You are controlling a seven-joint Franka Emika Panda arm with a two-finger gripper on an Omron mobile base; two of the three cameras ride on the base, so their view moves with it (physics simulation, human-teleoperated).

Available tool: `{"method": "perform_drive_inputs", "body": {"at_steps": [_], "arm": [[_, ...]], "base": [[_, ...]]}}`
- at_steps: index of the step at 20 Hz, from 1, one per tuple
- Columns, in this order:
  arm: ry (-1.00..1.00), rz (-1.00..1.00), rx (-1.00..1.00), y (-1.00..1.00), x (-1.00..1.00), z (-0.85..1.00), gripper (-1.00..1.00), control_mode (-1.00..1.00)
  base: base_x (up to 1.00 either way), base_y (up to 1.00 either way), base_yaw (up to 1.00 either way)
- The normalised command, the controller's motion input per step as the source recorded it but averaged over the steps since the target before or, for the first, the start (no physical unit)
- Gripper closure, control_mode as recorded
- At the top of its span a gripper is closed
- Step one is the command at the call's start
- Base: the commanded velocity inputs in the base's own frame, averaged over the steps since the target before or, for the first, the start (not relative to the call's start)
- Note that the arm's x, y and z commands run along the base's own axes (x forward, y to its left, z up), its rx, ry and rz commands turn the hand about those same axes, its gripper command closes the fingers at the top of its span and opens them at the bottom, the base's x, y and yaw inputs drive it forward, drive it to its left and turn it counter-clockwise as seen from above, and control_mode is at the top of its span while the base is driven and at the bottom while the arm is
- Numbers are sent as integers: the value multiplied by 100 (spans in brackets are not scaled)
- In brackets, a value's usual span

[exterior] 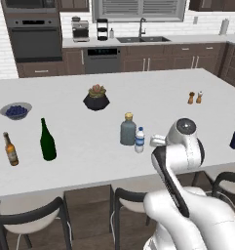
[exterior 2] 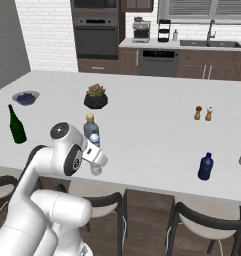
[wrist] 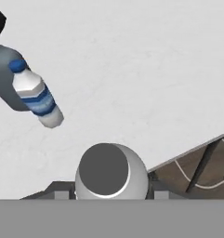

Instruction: Move the plastic bottles in the middle to the plastics group, and the glass bottles in the middle to the glass group.

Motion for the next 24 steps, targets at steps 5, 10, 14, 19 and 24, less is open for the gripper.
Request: {"method": "perform_drive_inputs", "body": {"at_steps": [5, 10, 14, 19, 24], "arm": [[22, -7, 1, -100, -1, 62, 100, -100], [28, -6, 0, -100, 8, 59, 100, -100], [25, -4, 0, -100, 27, 52, 100, -100], [13, -2, 0, -100, 27, 21, 100, -100], [-7, 0, 2, -83, 7, -7, 100, -100]], "base": [[0, 0, 0], [0, 0, 0], [0, 0, 0], [0, 0, 0], [0, 0, 0]]}}
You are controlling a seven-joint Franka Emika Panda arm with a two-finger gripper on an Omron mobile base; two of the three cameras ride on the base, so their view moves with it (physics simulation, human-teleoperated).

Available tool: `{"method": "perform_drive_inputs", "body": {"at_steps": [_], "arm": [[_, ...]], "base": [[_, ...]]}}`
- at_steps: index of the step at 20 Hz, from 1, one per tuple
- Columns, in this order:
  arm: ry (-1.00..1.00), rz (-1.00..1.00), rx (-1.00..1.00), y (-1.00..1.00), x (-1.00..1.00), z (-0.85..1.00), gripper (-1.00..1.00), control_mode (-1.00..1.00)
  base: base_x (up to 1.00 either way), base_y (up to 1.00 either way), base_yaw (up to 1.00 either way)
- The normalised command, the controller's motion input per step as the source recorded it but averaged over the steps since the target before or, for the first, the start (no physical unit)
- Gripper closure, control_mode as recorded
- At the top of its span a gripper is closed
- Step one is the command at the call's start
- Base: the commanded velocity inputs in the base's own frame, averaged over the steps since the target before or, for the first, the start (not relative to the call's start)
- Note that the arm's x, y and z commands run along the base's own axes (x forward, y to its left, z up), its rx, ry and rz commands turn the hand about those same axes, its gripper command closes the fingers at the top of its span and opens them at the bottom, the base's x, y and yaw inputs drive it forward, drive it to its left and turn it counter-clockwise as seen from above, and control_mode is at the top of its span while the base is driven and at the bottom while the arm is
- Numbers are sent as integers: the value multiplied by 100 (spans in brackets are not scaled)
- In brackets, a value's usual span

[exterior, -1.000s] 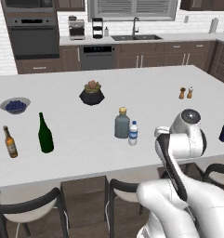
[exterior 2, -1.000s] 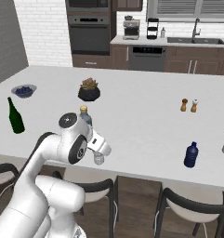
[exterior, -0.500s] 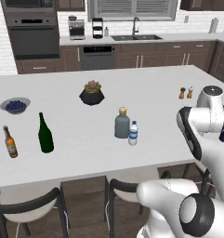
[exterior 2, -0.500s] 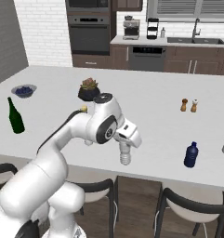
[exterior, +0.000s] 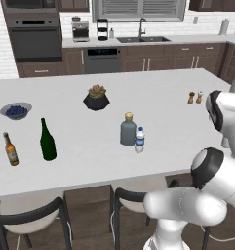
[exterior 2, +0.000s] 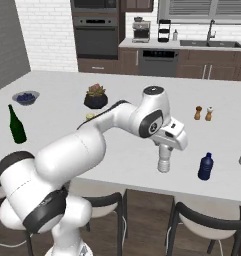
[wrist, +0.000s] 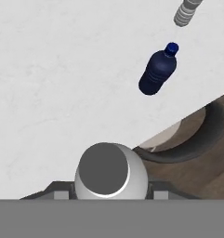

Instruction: Move the plastic bottles in the middle to the plastics group, and the glass bottles in the middle to the glass group.

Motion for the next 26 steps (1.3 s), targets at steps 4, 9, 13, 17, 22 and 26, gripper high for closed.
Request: {"method": "perform_drive_inputs", "body": {"at_steps": [4, 9, 13, 17, 22, 26], "arm": [[-10, 0, 0, -52, 7, -28, 100, -100], [-6, 0, 0, -14, 13, -9, 100, -100], [-1, 2, 0, 0, 13, -6, 100, -100], [0, 2, -1, 0, 9, -31, 100, -100], [0, 0, 0, 0, 15, -47, 100, -100], [-1, 0, 0, -1, 10, -34, 100, -100]], "base": [[0, 0, 0], [0, 0, 0], [0, 0, 0], [0, 0, 0], [0, 0, 0], [0, 0, 0]]}}
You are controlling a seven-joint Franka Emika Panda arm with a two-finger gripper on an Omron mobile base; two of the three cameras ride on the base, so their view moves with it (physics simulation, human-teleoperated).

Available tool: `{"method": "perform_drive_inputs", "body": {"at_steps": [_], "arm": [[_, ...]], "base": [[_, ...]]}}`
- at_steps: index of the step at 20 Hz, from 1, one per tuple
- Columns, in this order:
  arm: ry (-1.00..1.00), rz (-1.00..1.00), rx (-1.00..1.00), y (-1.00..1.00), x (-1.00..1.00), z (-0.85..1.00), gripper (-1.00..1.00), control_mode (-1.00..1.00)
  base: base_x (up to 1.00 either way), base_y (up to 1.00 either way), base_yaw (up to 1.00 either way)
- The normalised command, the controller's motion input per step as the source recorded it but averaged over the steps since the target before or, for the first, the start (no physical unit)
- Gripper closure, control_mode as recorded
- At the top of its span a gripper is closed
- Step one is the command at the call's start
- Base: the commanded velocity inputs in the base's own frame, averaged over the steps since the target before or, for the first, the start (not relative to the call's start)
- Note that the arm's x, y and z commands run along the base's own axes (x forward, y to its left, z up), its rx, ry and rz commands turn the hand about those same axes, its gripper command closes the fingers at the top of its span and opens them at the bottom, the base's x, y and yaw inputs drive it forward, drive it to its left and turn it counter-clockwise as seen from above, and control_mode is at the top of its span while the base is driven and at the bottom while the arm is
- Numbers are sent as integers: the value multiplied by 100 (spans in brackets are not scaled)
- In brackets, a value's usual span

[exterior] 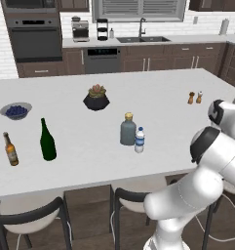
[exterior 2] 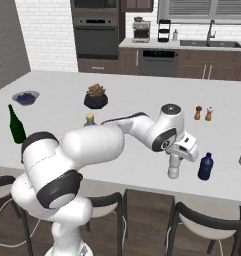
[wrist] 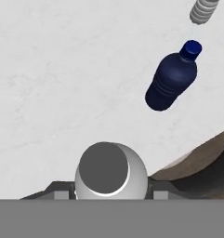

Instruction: Move the plastic bottles in the middle to the plastics group, and the glass bottles in the middle to the glass group.

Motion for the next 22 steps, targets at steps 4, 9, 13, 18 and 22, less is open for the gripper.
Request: {"method": "perform_drive_inputs", "body": {"at_steps": [4, 9, 13, 18, 22], "arm": [[-2, 0, 0, -12, 12, -2, 100, -100], [0, 0, 0, -30, 14, 0, 100, -100], [0, 0, 0, -41, 10, 0, 100, -100], [-2, 0, 0, -18, 3, 0, 100, -100], [-8, 2, 0, 0, 0, -1, 100, -100]], "base": [[0, 0, 0], [0, 0, 0], [0, 0, 0], [0, 0, 0], [0, 0, 0]]}}
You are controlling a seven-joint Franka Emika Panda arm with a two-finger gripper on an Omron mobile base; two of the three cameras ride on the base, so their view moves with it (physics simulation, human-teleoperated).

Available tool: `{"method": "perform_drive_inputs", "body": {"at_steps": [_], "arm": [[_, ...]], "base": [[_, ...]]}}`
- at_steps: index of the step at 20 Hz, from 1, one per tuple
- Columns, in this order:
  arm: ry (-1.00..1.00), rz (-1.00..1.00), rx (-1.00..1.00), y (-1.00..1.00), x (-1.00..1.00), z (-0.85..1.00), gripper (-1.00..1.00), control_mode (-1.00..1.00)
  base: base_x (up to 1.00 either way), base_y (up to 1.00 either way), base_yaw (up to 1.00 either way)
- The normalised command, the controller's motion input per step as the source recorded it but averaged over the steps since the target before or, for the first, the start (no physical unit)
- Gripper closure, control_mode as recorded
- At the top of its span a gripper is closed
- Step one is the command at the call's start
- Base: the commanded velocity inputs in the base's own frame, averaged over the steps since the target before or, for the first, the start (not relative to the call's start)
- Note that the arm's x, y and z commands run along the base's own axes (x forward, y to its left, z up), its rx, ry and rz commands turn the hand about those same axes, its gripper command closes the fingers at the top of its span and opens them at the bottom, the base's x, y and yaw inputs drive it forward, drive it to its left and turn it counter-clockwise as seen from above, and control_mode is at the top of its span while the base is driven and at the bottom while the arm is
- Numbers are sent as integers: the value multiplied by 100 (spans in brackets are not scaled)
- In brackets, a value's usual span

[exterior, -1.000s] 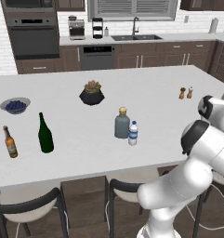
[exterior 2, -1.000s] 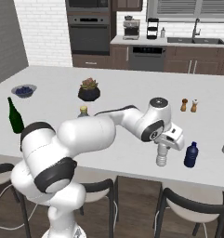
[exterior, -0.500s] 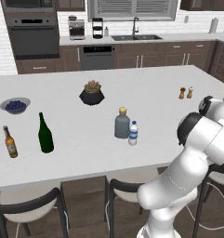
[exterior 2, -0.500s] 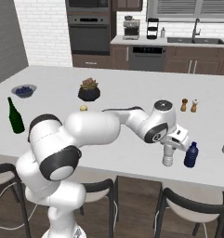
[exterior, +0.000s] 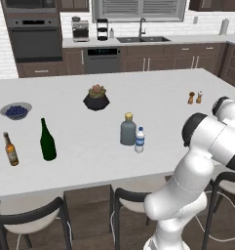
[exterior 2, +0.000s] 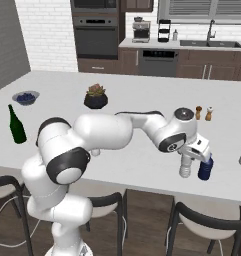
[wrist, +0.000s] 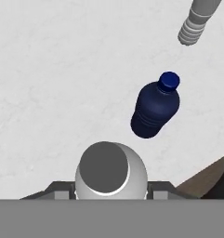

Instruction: Move the plastic bottles in the middle to the plastics group, and the glass bottles in the middle to the glass group.

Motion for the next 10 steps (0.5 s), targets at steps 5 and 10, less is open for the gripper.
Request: {"method": "perform_drive_inputs", "body": {"at_steps": [5, 10], "arm": [[-9, 3, 0, 8, 0, -14, 100, -100], [-9, 1, 0, 10, 0, -3, 100, -100]], "base": [[0, 0, 0], [0, 0, 0]]}}
